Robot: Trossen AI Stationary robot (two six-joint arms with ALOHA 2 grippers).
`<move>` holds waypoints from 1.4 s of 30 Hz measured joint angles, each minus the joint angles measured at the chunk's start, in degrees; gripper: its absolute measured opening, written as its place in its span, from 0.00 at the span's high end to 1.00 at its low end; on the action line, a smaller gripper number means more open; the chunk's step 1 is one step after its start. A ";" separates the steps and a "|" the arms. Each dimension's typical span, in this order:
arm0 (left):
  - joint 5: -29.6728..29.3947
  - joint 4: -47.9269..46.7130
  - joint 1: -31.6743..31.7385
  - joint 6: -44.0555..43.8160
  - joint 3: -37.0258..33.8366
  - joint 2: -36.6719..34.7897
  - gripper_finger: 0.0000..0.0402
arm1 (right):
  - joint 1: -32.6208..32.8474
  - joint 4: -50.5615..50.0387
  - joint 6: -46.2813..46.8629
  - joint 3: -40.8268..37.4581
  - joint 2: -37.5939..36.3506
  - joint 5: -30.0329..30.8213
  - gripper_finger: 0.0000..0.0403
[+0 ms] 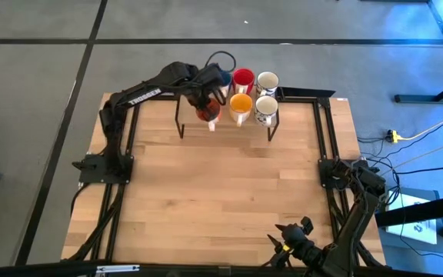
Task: Place coffee mugs
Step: Put the orange mug on the shelf
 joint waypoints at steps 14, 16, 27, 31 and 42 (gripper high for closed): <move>3.34 5.82 4.28 0.38 0.04 1.39 0.96 | 0.00 0.02 1.04 0.00 0.00 -1.24 0.53; 3.90 6.12 4.45 0.39 0.02 1.73 0.96 | 0.00 -0.02 1.04 0.00 0.00 -1.26 0.53; 5.52 6.96 4.17 0.98 -0.17 3.27 0.95 | 0.00 -0.13 1.07 -0.02 0.00 -1.57 0.53; 5.63 7.73 4.05 1.06 -0.14 3.38 0.95 | 0.00 0.10 1.37 -0.02 0.00 -1.70 0.53; 5.94 9.15 4.21 1.44 -0.13 3.37 0.88 | 0.00 0.20 1.49 -0.04 0.00 -1.74 0.53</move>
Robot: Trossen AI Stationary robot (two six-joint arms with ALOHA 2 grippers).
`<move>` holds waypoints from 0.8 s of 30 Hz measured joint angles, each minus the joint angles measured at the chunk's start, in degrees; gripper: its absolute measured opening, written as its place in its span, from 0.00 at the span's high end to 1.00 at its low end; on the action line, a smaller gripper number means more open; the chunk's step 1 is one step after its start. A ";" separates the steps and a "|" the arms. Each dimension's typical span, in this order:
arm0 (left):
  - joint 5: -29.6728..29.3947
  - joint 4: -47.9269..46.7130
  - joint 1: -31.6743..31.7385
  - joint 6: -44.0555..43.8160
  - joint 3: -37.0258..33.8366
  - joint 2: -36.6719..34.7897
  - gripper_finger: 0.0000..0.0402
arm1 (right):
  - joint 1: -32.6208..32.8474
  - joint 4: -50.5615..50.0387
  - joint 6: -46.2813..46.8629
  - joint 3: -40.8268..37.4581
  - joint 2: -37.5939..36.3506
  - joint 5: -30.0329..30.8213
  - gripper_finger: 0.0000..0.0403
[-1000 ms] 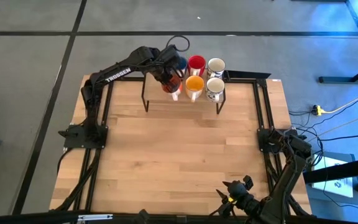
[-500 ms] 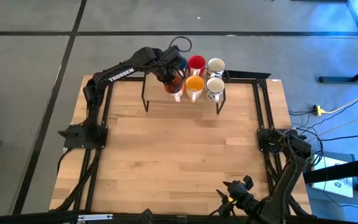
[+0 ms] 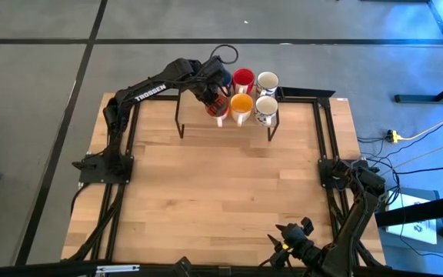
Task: Place coffee mugs
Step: Put the orange mug on the shelf, then return to Home Position
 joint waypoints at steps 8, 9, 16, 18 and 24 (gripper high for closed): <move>-0.07 1.24 0.08 0.56 0.02 -0.02 0.84 | 0.00 -0.02 0.03 0.00 0.00 -0.05 0.53; -0.07 1.56 0.08 0.63 0.02 -0.02 0.83 | 0.00 0.00 0.03 0.00 0.00 -0.07 0.53; -0.02 2.05 0.06 0.68 0.02 -0.02 0.73 | 0.00 0.10 0.27 0.00 0.00 -0.40 0.53; -0.02 2.05 0.04 1.26 0.04 -0.02 0.70 | 0.00 0.11 0.27 0.00 0.00 -0.40 0.53; -0.14 1.33 -0.07 2.41 3.89 -0.13 0.68 | 0.00 0.11 0.27 0.00 -0.02 -0.40 0.53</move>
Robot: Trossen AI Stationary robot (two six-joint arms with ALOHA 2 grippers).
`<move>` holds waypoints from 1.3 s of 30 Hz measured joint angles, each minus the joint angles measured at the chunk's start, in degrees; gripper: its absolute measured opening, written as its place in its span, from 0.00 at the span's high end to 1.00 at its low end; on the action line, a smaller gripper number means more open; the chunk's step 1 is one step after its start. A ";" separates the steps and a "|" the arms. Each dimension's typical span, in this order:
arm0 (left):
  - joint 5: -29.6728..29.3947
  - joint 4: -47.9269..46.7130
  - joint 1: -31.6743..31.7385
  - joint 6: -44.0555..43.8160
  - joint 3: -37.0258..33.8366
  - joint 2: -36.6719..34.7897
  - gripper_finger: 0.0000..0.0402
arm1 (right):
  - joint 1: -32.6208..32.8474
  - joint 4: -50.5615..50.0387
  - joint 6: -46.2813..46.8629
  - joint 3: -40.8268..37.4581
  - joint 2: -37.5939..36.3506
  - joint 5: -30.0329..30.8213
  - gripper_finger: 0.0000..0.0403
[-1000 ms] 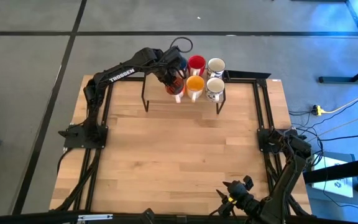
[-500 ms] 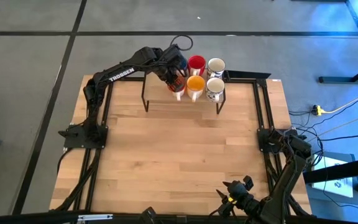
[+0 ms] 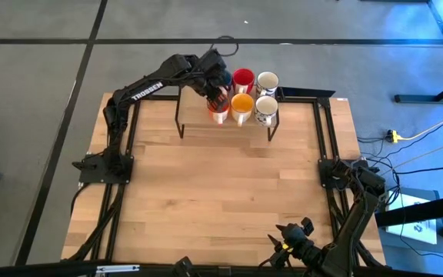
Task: Place coffee mugs
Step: Return to Home Position
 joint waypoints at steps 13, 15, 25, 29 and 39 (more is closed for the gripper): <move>6.52 1.83 -7.67 10.46 5.37 -10.32 0.69 | -0.79 -0.32 -5.12 0.00 -0.01 4.32 0.53; 4.75 3.37 -10.68 11.84 1.88 -13.55 0.69 | -1.86 -1.06 -8.08 0.00 -0.13 5.69 0.53; 8.43 25.83 -18.04 6.95 -36.70 -38.03 0.69 | -11.12 -1.83 -29.19 -0.02 -4.27 8.03 0.65; 10.30 34.59 -18.74 3.07 -49.66 -47.47 0.69 | -15.93 -0.75 -38.14 -0.02 -5.60 4.91 0.76; 10.70 35.90 -19.37 2.08 -63.44 -61.96 0.69 | -31.96 19.27 -72.62 -0.02 -6.15 -13.27 0.96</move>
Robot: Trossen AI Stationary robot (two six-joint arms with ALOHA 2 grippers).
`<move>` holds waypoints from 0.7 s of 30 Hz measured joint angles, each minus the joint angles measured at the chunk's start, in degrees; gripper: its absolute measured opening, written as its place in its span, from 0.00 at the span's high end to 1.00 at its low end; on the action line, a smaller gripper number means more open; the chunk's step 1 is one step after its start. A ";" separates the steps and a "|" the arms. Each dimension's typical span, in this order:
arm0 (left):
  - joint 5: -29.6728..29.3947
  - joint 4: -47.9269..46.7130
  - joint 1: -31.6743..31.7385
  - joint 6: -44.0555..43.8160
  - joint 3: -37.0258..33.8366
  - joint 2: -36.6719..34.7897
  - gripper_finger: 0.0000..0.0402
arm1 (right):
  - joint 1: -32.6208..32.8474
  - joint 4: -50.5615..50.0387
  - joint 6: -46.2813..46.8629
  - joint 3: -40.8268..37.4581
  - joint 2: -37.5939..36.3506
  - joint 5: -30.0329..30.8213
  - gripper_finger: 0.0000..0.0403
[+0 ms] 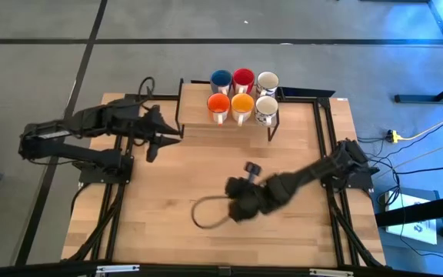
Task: Place coffee mugs
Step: Return to Home Position
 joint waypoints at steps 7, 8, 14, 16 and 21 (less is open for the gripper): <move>2.23 0.22 0.00 1.69 -5.37 -6.18 0.69 | -8.03 9.02 -14.79 0.00 -0.11 -12.28 0.99; 2.55 0.39 0.00 1.70 -6.12 -6.71 0.69 | -8.59 9.06 -15.78 0.00 -0.18 -12.85 0.99; 3.00 3.91 0.00 2.51 -9.93 -8.75 0.69 | -10.92 18.77 -20.22 -9.85 -7.20 -15.77 1.00; 3.04 4.35 0.00 3.57 -10.11 -8.85 0.69 | -11.89 27.28 -20.25 -18.92 -12.77 -18.16 1.00; 2.52 4.76 0.00 6.22 -10.16 -8.79 0.69 | -14.85 48.81 -19.66 -40.98 -28.21 -21.90 1.00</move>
